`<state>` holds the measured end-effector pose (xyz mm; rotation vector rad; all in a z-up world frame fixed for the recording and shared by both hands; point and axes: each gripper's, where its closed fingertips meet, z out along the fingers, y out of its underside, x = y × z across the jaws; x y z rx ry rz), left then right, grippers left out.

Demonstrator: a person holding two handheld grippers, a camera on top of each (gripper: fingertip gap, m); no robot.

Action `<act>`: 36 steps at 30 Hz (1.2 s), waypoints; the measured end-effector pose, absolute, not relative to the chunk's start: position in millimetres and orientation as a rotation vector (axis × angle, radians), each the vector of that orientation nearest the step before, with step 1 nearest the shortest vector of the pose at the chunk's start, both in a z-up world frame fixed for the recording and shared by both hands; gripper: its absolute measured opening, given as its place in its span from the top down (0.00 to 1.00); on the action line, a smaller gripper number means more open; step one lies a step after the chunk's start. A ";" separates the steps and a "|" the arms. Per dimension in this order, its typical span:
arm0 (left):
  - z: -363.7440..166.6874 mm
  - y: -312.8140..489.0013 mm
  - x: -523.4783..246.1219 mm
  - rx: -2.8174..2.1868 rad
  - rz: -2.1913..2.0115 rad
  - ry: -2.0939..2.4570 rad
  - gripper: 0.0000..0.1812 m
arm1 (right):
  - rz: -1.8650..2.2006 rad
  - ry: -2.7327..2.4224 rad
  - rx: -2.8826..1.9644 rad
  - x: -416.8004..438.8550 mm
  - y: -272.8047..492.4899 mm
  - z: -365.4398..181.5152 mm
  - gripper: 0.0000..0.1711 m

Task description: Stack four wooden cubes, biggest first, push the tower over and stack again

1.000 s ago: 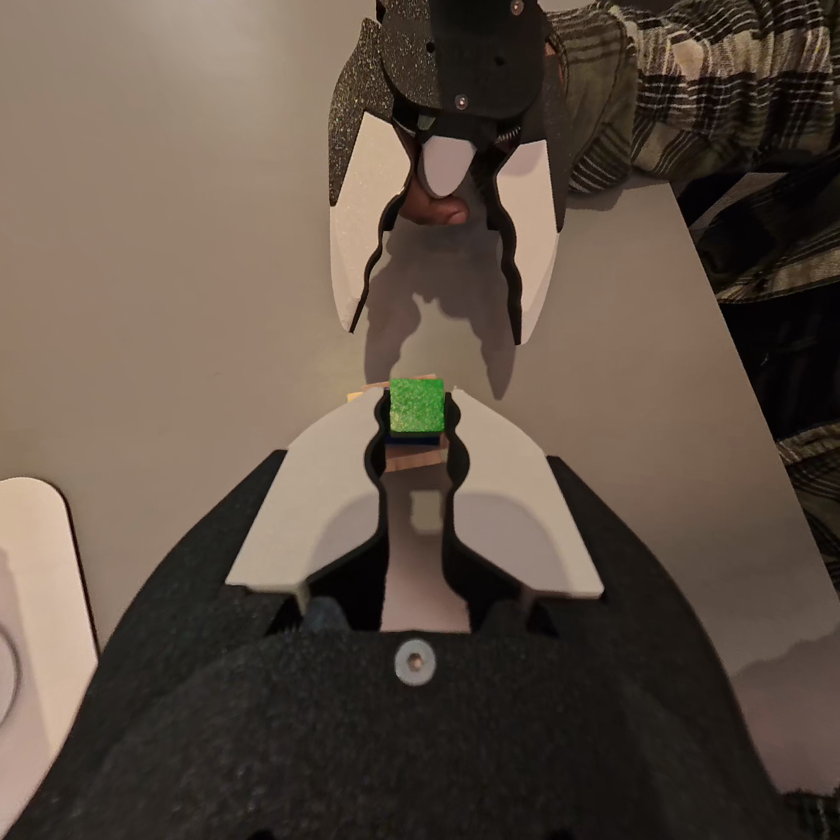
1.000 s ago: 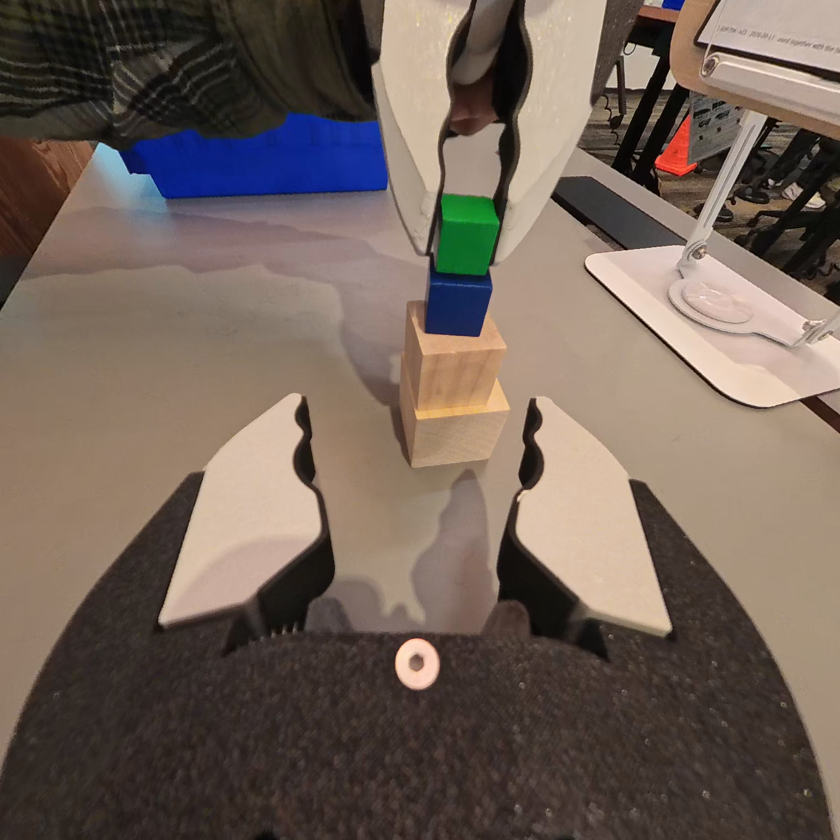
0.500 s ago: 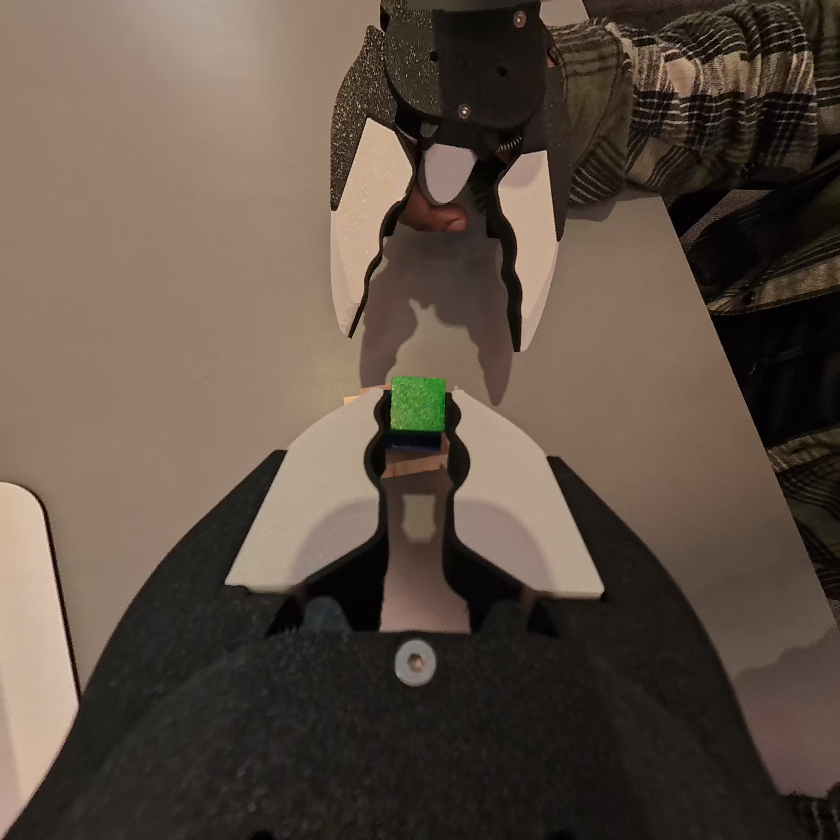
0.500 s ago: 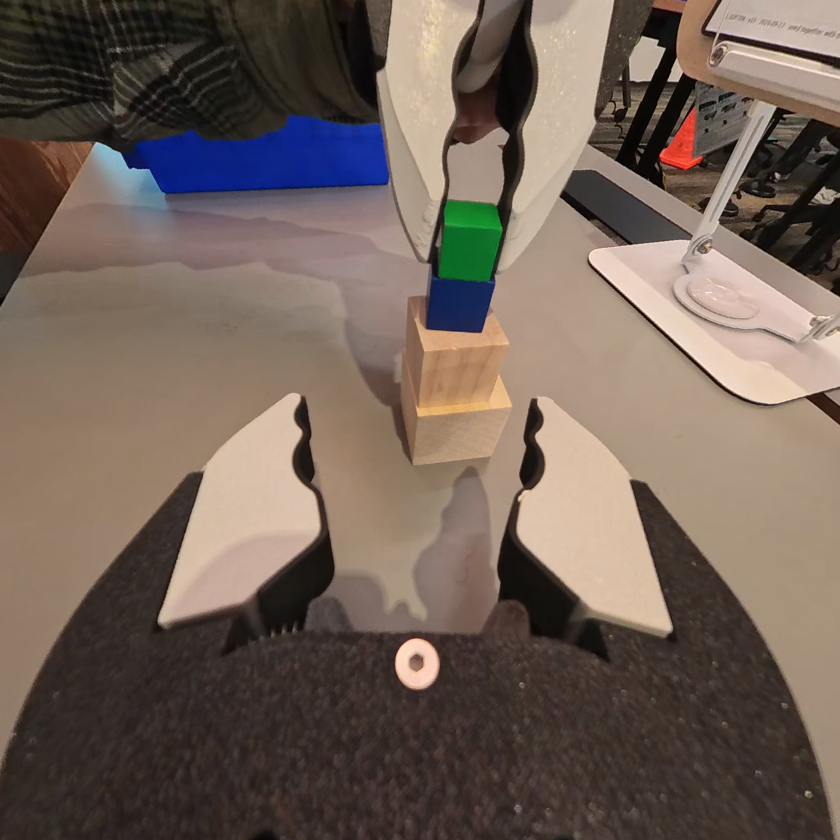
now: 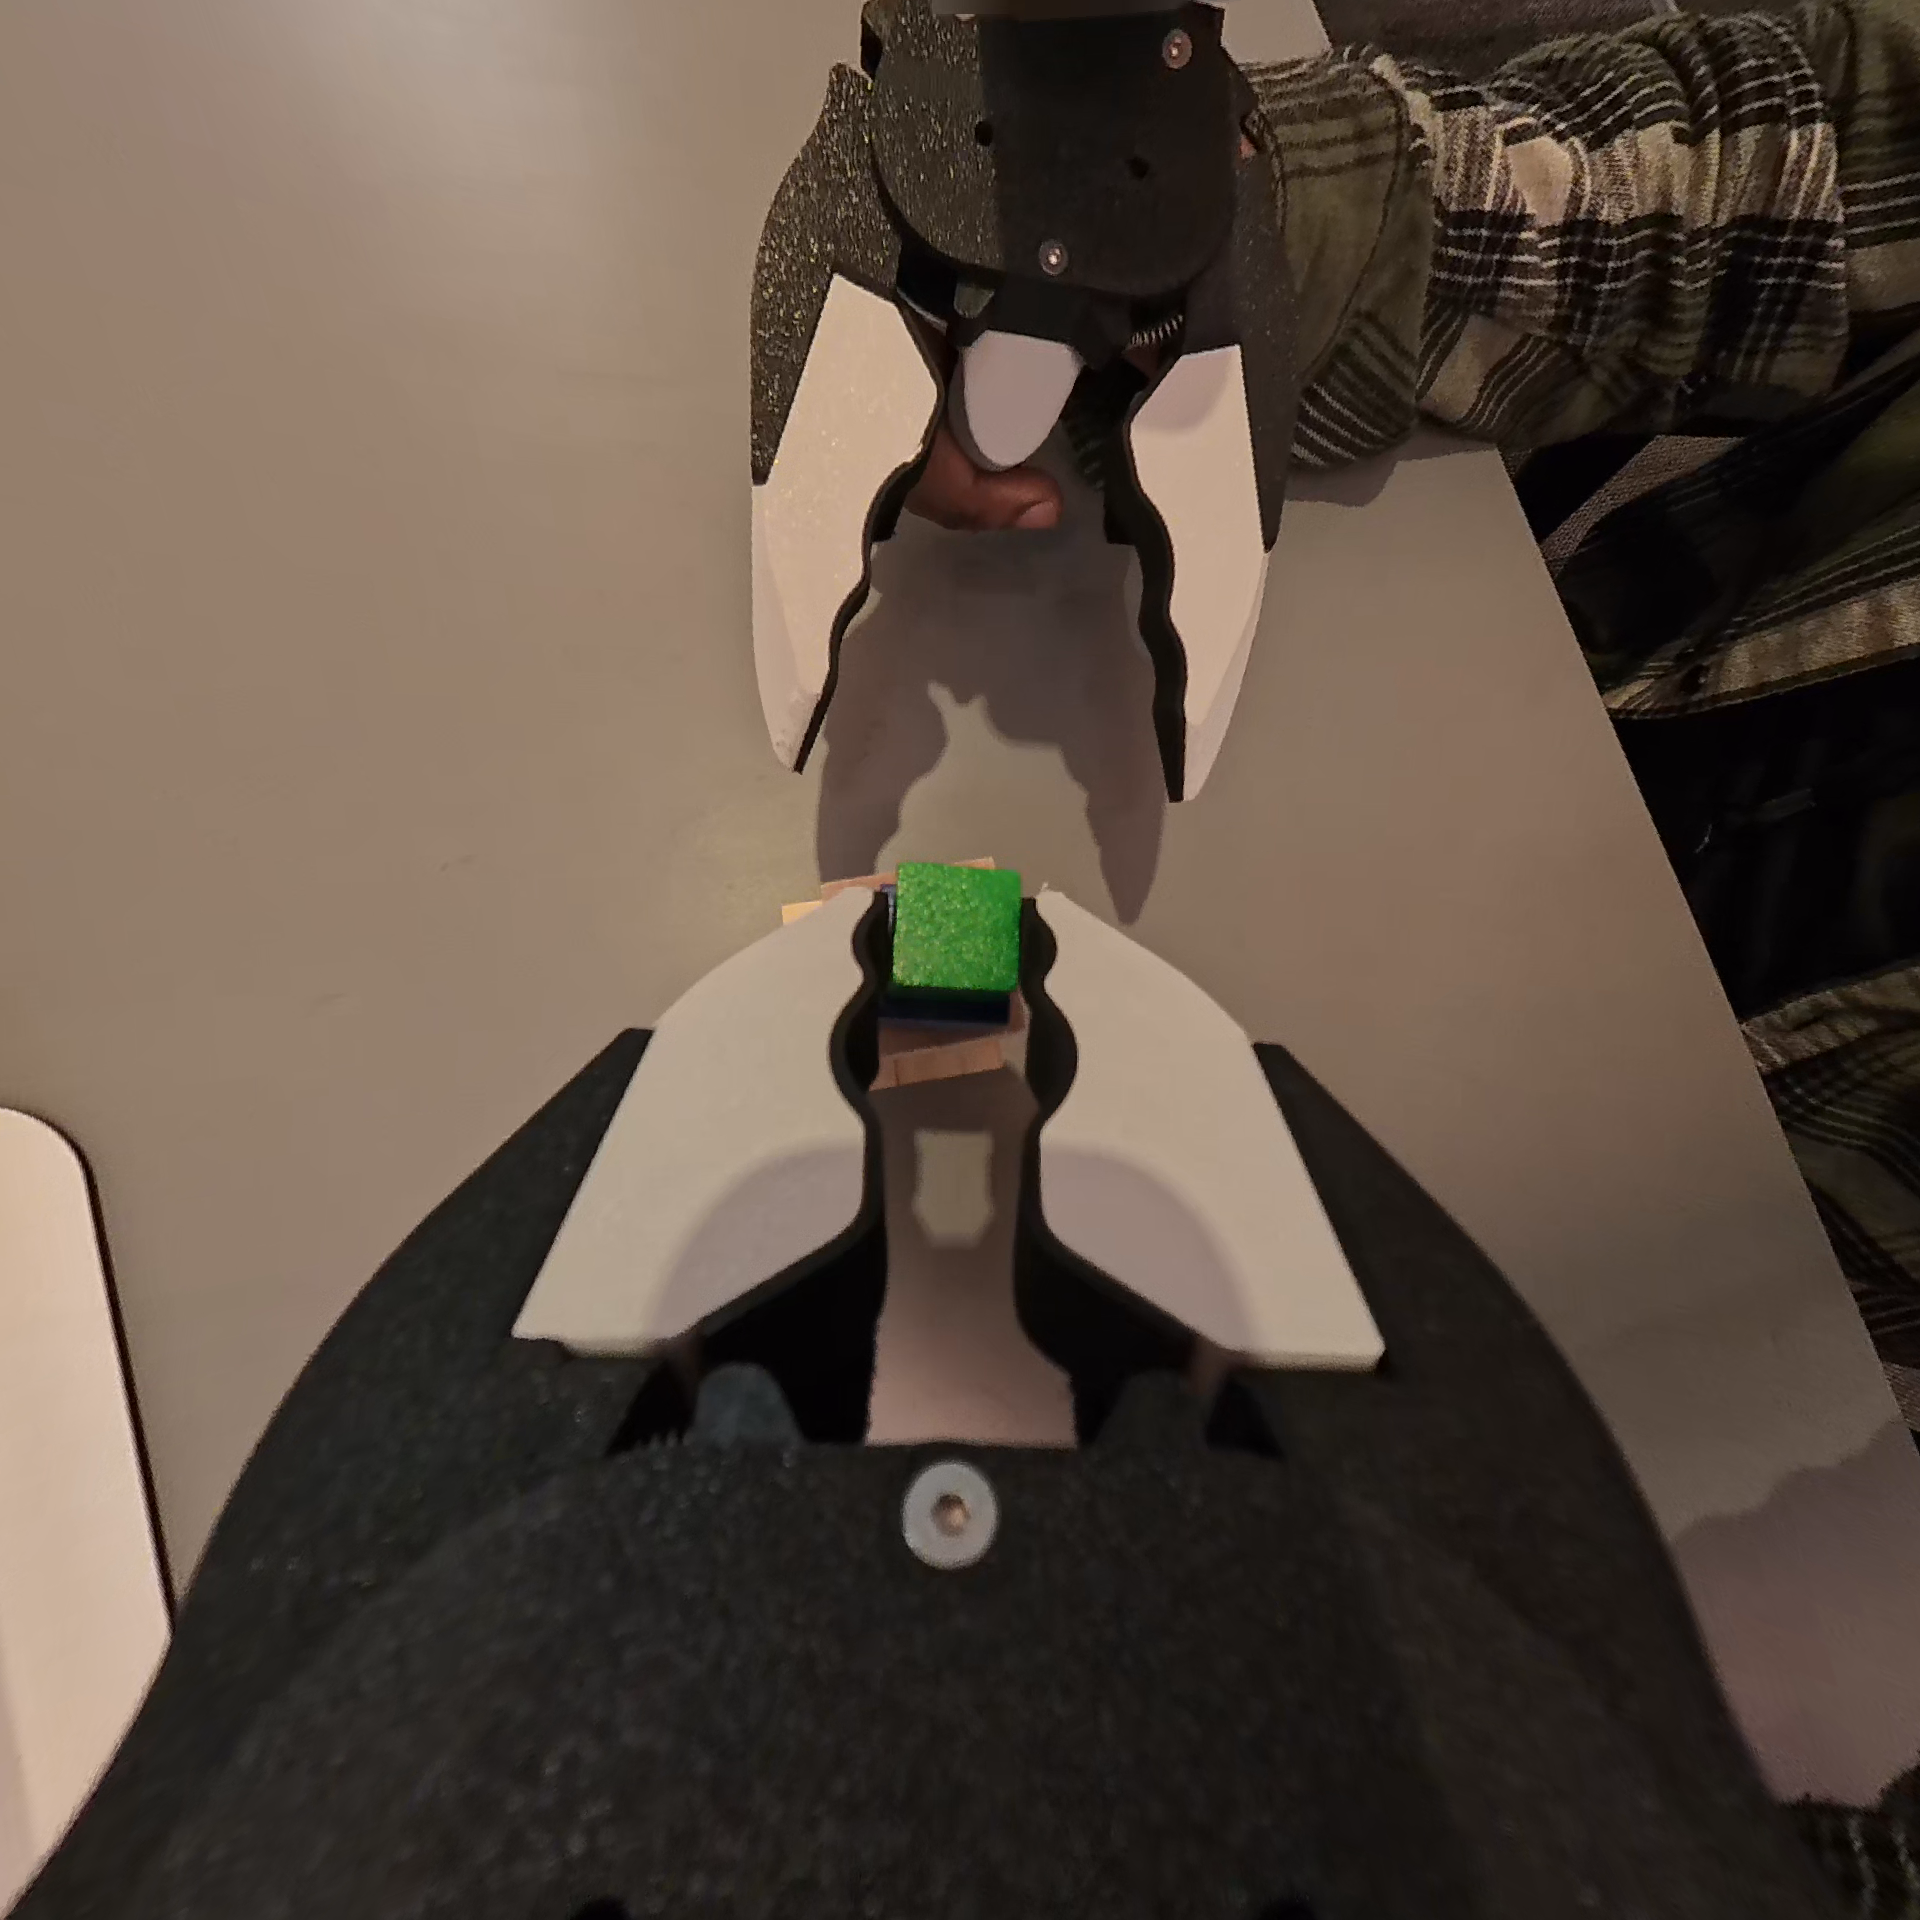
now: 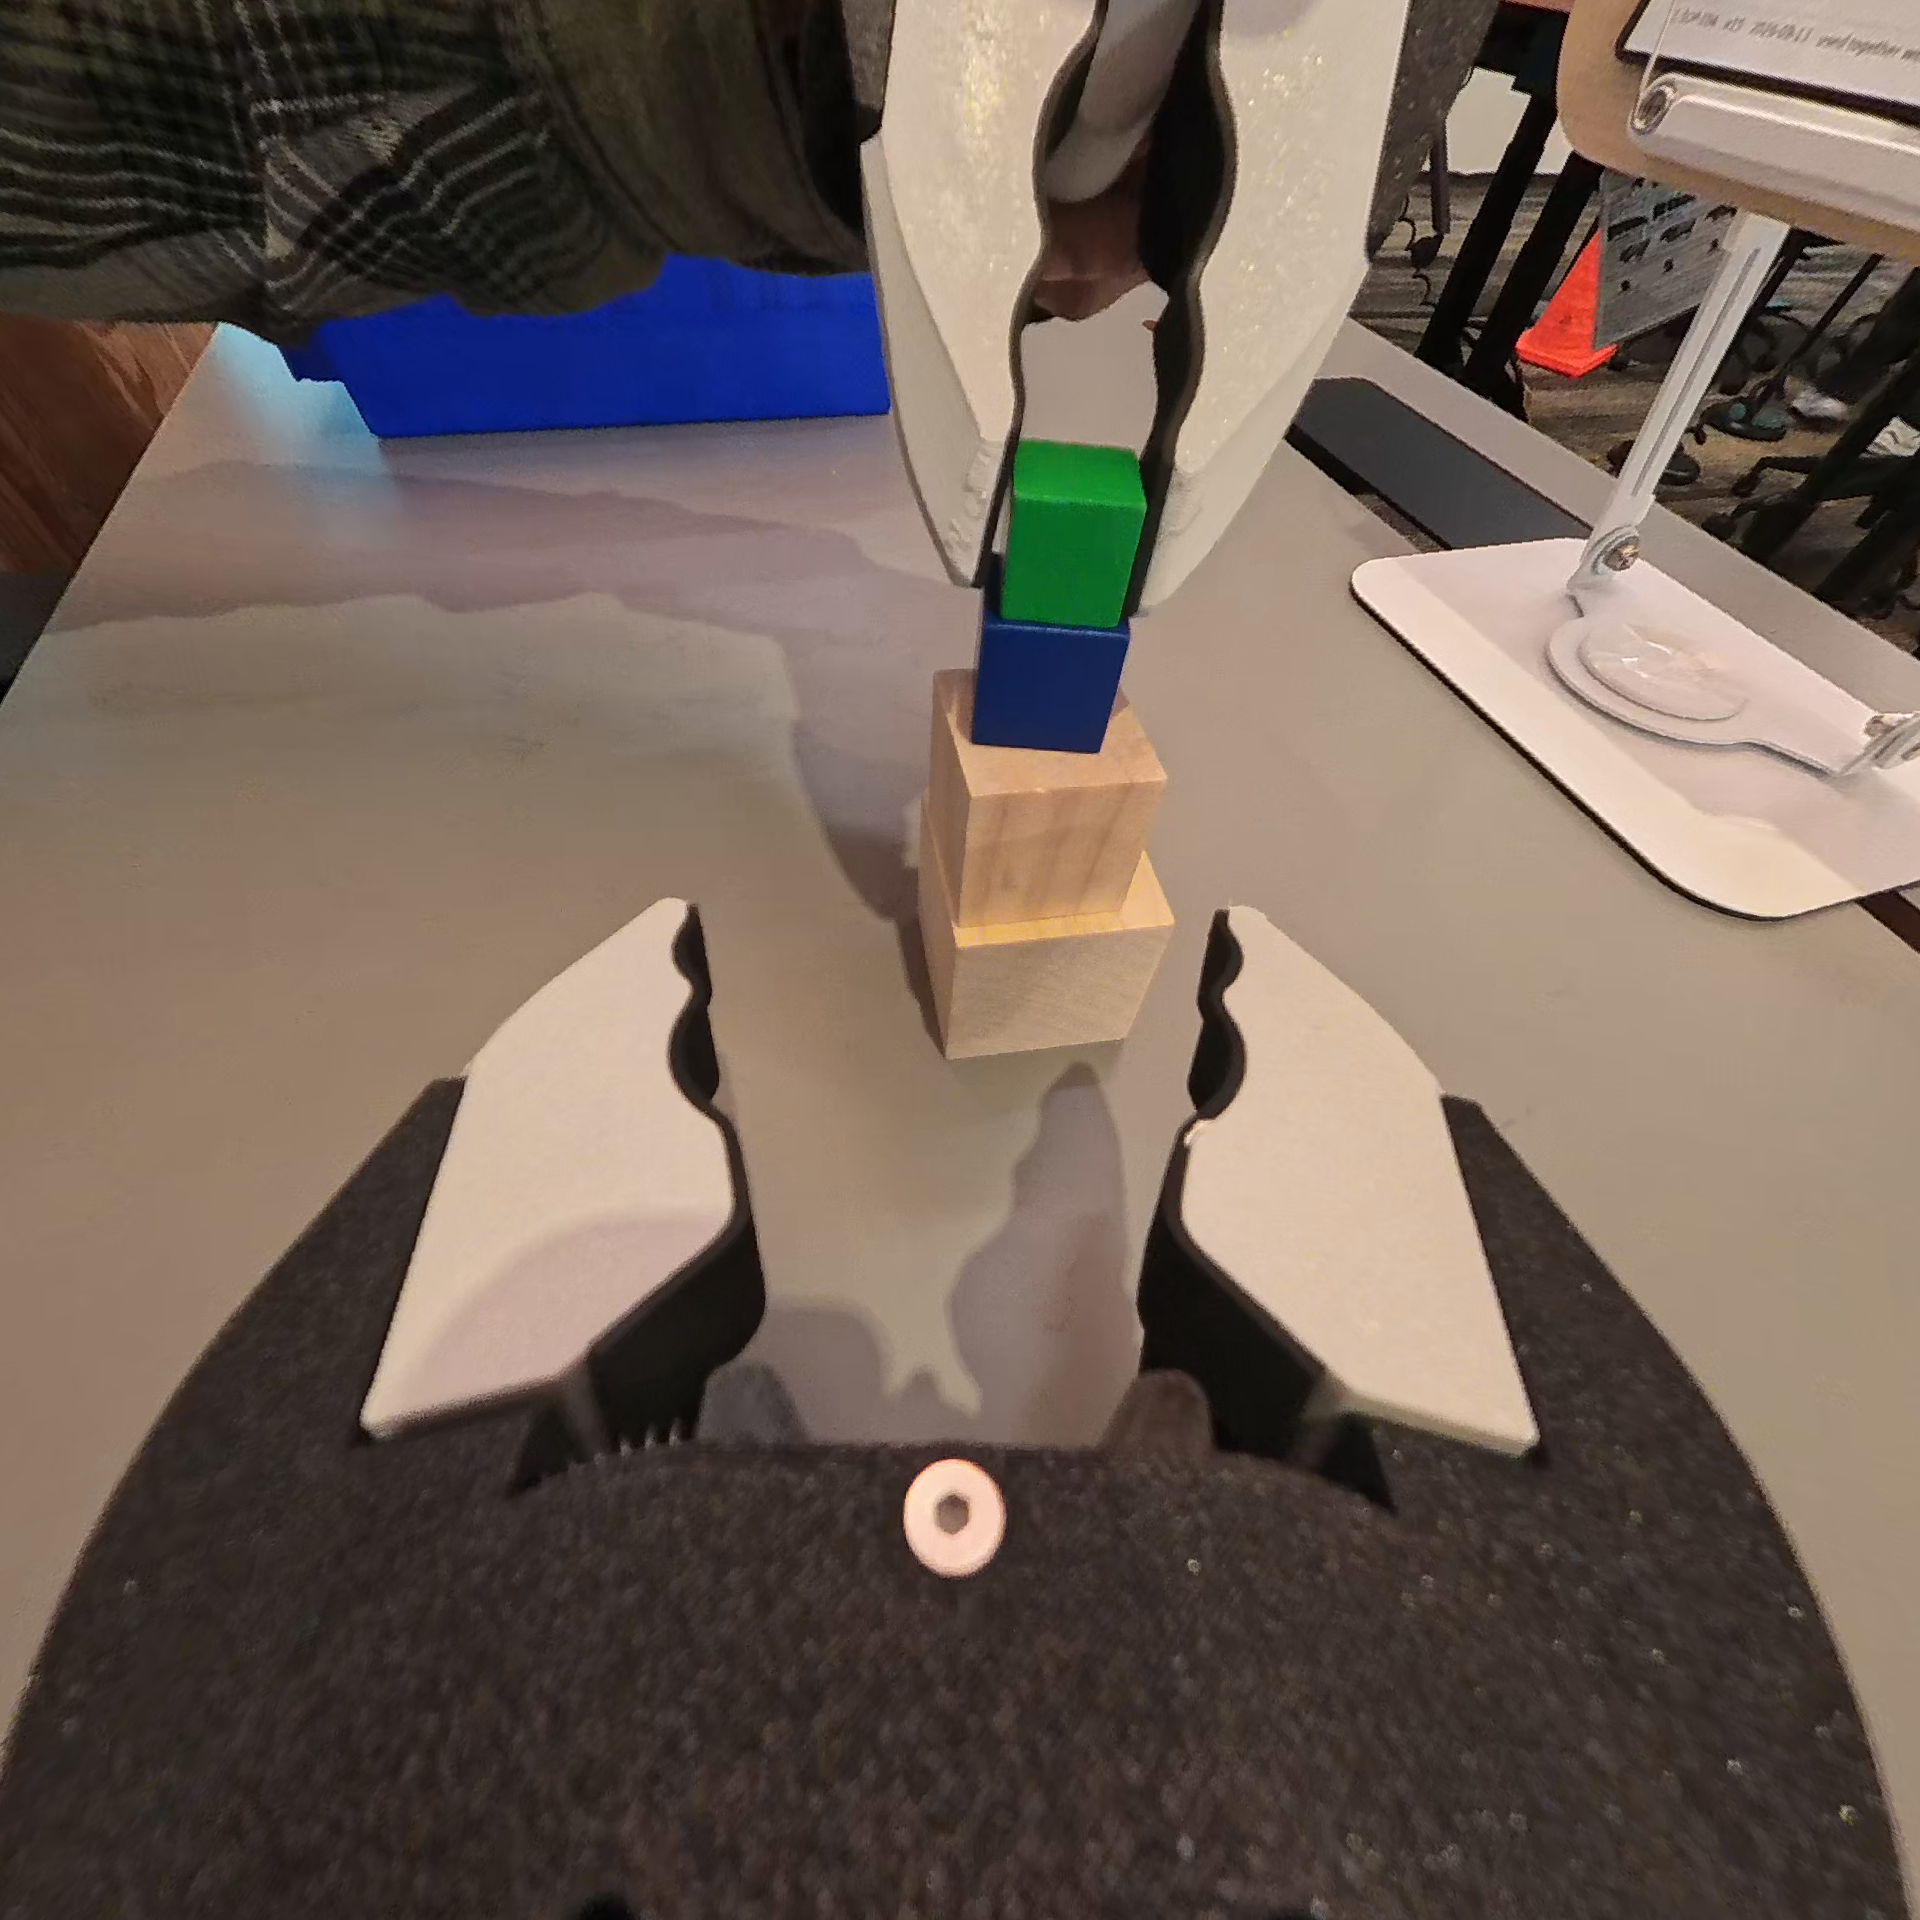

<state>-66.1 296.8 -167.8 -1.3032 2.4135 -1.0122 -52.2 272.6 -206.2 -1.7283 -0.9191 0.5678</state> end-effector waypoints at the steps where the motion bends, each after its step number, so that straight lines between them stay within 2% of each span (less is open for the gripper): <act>1: -167.9 296.7 -66.0 -1.301 -1.013 2.414 0.87 | 0.567 -0.920 -1.730 -52.2 272.6 -206.5 0.48; 8: -162.5 296.0 -65.3 -1.295 -1.045 2.385 0.74 | 0.567 -0.908 -1.731 -50.9 273.6 -206.3 0.46; 11: -146.3 299.3 -68.8 -1.304 -1.062 2.309 0.64 | 0.562 -0.904 -1.739 -50.2 274.3 -207.1 0.46; 14: -117.0 305.9 -79.3 -1.343 -1.117 2.091 0.54 | 0.556 -0.892 -1.763 -47.1 274.9 -209.0 0.46; 18: -96.0 312.8 -116.1 -1.430 -1.117 1.703 0.46 | 0.531 -0.840 -1.842 -37.7 277.1 -212.5 0.47; 25: -98.0 295.5 -210.3 -1.532 -1.046 1.146 0.45 | 0.468 -0.688 -1.973 -17.6 277.0 -202.2 0.53; 26: -100.6 292.5 -221.0 -1.553 -1.042 1.094 0.44 | 0.432 -0.677 -2.006 -12.8 275.7 -200.5 0.56; 29: -111.4 290.1 -246.7 -1.605 -1.005 0.976 0.44 | 0.379 -0.623 -2.214 3.4 262.4 -205.8 0.73; 34: -120.8 294.9 -276.6 -1.622 -0.898 0.852 0.46 | 0.355 -0.110 -2.582 32.7 247.2 -221.7 1.00; 36: -122.6 295.1 -285.4 -1.656 -0.864 0.866 0.46 | 0.354 0.023 -2.643 33.1 245.0 -224.2 1.00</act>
